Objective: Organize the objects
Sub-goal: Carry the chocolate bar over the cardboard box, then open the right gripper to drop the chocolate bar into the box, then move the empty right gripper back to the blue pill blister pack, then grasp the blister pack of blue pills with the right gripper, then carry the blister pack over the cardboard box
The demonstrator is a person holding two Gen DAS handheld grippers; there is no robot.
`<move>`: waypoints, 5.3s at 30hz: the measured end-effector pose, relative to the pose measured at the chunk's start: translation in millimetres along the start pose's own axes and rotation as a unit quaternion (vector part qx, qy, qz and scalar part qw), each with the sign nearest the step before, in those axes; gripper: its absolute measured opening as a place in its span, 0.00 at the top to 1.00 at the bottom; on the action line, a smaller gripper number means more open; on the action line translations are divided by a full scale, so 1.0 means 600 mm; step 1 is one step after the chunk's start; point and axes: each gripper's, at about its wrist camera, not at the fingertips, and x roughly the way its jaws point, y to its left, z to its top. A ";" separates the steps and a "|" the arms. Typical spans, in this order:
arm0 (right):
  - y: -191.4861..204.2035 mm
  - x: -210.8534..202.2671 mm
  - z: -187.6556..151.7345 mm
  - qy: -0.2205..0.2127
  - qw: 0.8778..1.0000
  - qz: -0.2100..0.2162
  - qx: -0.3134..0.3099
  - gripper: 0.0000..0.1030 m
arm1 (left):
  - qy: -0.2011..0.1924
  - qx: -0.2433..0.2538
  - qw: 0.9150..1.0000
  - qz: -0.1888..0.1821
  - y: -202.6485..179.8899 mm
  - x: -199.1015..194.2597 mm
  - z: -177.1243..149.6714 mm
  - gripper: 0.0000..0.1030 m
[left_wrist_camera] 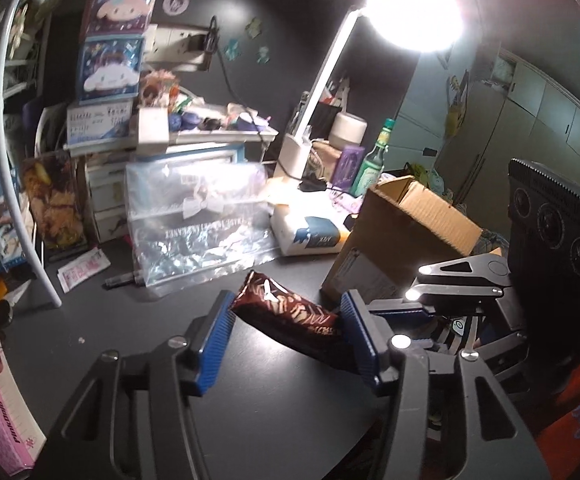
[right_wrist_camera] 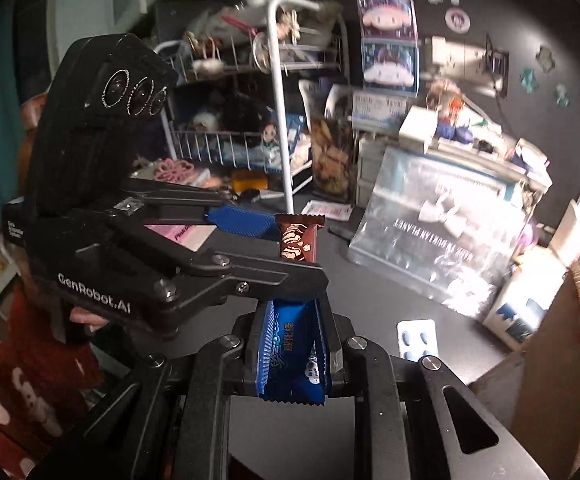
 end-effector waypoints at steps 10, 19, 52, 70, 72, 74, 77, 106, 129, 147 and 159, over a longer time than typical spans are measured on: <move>-0.028 -0.099 0.023 -0.025 0.999 -0.046 -0.008 0.87 | -0.012 0.058 0.998 -0.010 -0.097 0.009 0.079 0.55; -0.115 -0.187 0.018 -0.028 0.995 -0.097 0.024 0.87 | 0.018 0.096 0.993 -0.063 -0.185 0.096 0.158 0.55; -0.231 -0.192 -0.040 0.015 0.991 -0.104 0.079 0.69 | 0.014 0.071 0.997 -0.026 -0.160 0.116 0.150 0.17; -0.011 -0.036 -0.030 0.051 0.994 0.077 0.052 0.69 | -0.033 0.016 0.995 0.087 0.015 -0.008 0.005 0.16; -0.012 -0.005 -0.042 0.063 0.993 0.069 0.068 0.69 | -0.031 0.007 0.996 0.087 0.032 -0.008 -0.016 0.16; -0.019 0.035 -0.056 0.069 0.994 0.027 0.075 0.69 | -0.028 0.000 0.996 0.085 0.046 -0.006 -0.036 0.16; -0.040 0.089 -0.074 0.066 0.993 -0.071 0.073 0.68 | -0.021 -0.007 0.996 0.081 0.064 0.001 -0.055 0.16; -0.110 0.193 -0.097 0.129 0.981 -0.129 0.063 0.28 | -0.011 -0.025 0.996 0.084 0.097 0.011 -0.065 0.16; -0.085 0.180 -0.117 0.135 0.985 -0.106 0.024 0.61 | 0.025 -0.036 0.996 0.082 0.092 0.037 -0.071 0.16; 0.015 0.014 0.013 0.003 0.999 -0.023 -0.038 0.61 | -0.015 -0.045 0.999 -0.020 0.043 -0.011 -0.012 0.34; -0.053 -0.122 0.023 -0.036 0.996 -0.075 -0.030 0.61 | 0.003 0.007 0.997 -0.075 -0.099 0.051 0.101 0.70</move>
